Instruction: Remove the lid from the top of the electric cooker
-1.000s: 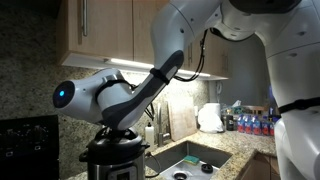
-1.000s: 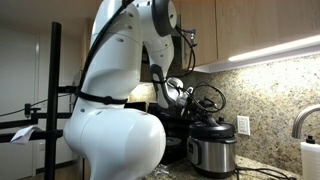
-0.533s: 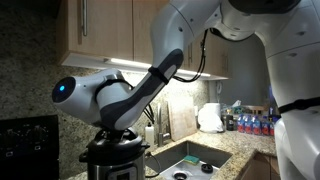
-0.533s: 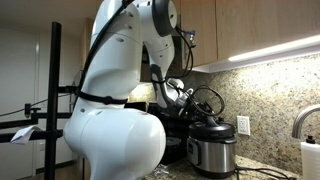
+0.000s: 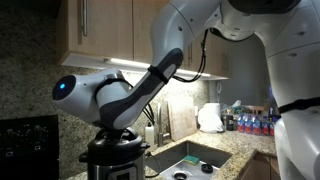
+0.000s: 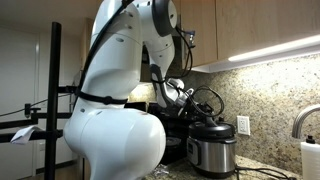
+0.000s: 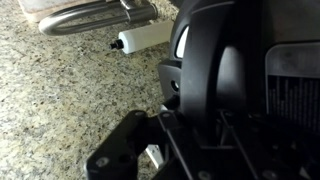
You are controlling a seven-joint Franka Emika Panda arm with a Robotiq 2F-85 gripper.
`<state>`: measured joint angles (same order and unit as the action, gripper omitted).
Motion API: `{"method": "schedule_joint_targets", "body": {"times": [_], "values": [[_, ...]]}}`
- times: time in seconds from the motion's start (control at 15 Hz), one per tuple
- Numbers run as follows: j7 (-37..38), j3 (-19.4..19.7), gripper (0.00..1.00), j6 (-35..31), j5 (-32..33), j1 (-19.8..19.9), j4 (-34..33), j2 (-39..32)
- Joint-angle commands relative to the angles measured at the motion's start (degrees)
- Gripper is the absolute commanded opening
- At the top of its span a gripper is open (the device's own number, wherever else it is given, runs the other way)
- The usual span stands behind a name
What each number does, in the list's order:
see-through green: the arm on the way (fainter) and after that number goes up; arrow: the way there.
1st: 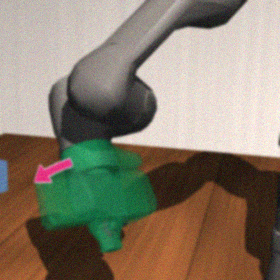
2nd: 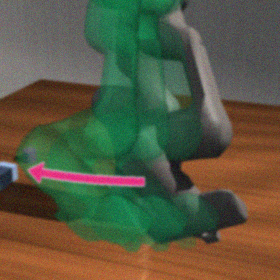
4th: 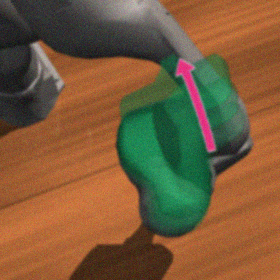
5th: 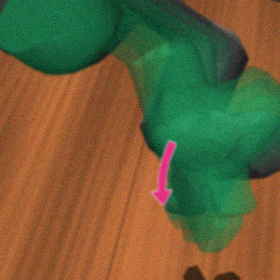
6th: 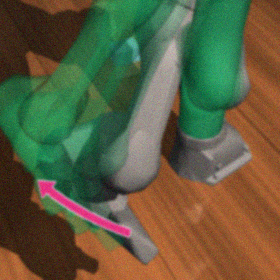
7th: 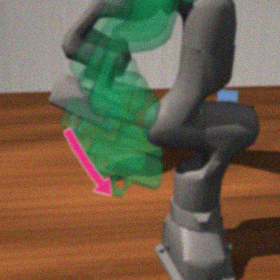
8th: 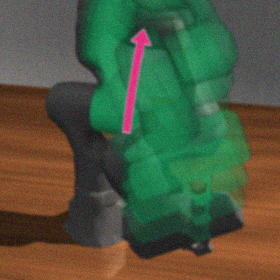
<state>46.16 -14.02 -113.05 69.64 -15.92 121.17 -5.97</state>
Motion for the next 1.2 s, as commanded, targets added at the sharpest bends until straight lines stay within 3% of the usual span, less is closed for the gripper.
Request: {"method": "schedule_joint_targets", "body": {"times": [0.0,0.47,1.13], "values": [[-1.6,0.4,0.02,3.0,-1.7,0.7,-0.4,1.9],[-1.4,-0.8,0.02,16.3,-0.3,-0.7,-3.0,4.0],[-1.4,-0.7,0.02,21.1,-3.4,0.0,-2.7,3.7]]}}
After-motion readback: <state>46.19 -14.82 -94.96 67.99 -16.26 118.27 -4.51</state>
